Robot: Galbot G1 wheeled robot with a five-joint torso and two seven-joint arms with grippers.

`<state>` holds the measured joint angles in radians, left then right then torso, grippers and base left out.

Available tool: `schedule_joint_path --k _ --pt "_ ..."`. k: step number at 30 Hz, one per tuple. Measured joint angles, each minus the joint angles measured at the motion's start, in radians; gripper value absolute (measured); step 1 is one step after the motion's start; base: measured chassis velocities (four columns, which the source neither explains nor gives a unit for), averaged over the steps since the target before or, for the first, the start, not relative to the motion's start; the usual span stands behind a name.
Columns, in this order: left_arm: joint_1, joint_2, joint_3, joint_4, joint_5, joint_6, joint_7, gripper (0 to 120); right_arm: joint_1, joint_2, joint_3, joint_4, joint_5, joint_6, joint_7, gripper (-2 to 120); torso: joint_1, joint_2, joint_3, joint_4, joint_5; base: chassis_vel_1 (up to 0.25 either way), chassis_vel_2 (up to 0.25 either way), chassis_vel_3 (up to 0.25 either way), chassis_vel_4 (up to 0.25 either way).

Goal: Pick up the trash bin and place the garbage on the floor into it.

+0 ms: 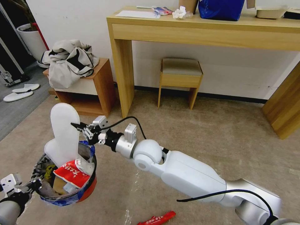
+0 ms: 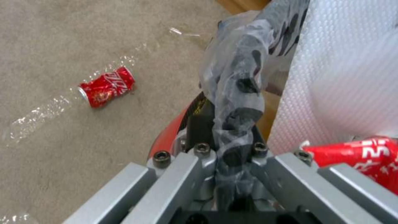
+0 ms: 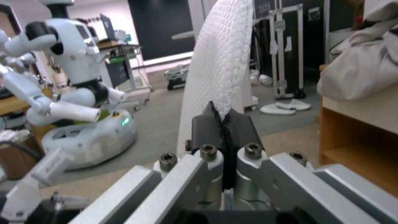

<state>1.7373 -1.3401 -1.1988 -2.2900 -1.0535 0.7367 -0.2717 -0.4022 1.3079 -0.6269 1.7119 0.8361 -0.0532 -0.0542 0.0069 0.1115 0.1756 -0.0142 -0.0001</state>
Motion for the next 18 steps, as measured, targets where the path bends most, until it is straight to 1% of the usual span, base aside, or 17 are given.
schedule_joint_path --k 9,18 --pt "0.006 -0.007 -0.003 -0.007 0.0 0.0 0.001 0 -0.037 0.014 -0.056 -0.055 -0.035 0.009 0.002 0 0.0 0.0 0.0 0.0 0.0 0.0 0.0 0.0 0.0" --pt "0.012 -0.014 -0.005 -0.011 0.004 -0.001 0.002 0 -0.056 0.025 -0.07 -0.062 -0.039 0.005 0.009 0 0.0 0.0 0.0 0.0 0.0 0.0 0.0 0.0 0.0"
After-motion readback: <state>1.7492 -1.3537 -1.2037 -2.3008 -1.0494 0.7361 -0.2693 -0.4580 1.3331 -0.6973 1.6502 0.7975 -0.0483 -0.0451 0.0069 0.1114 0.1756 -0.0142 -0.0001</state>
